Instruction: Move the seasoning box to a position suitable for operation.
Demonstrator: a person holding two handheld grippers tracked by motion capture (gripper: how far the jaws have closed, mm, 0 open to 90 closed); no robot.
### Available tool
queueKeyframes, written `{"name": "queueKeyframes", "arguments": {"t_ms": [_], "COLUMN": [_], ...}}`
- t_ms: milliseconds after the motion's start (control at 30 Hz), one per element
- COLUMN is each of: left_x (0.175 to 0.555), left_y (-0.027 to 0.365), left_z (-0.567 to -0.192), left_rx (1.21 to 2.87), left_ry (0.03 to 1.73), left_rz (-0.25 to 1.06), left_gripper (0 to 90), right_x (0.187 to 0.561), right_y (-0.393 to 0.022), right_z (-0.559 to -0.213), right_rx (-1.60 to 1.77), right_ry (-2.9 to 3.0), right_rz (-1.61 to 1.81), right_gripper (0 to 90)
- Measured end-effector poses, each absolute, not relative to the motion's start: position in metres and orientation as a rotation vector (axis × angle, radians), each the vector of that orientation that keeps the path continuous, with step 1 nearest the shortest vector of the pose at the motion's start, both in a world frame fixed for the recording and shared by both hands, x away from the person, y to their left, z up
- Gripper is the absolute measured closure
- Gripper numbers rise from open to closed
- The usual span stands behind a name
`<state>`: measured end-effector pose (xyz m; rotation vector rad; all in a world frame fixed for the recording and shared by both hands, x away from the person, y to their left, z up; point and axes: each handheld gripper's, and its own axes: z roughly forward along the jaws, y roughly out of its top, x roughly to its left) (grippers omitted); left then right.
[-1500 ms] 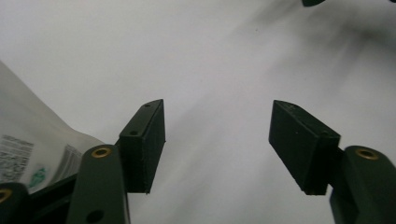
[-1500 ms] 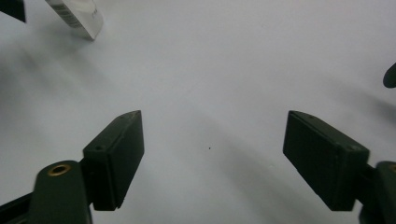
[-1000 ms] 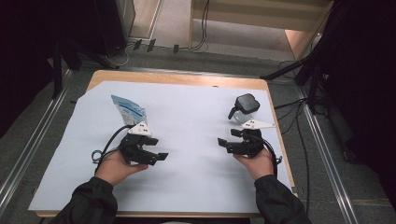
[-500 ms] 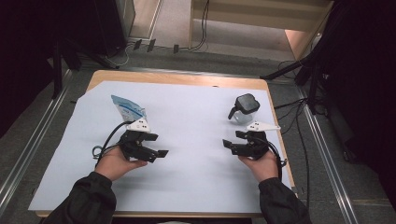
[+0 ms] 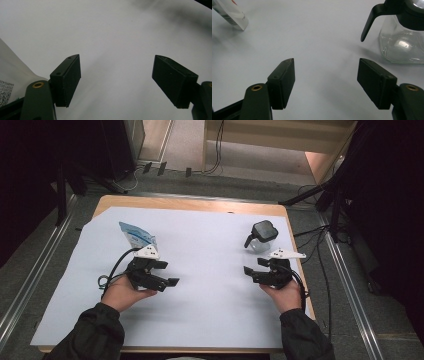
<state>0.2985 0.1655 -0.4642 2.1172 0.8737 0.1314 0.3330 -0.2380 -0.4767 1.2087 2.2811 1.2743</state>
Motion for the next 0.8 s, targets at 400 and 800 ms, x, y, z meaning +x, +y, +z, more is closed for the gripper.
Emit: {"name": "queueKeyframes", "arguments": {"t_ms": [400,800], "left_x": [0.299,0.298], "left_y": [0.175,0.175], "left_z": [-0.462,-0.460], "left_rx": [2.109,2.130], "left_ry": [0.896,0.891], "left_rz": [0.151,0.156], "left_gripper": [20.9,9.6], "right_x": [0.342,0.369], "right_y": [-0.252,-0.271], "right_z": [-0.480,-0.483], "right_rx": [1.272,1.339], "right_ry": [2.219,2.075], "right_rz": [1.263,1.247], "right_gripper": [28.7,14.8]}}
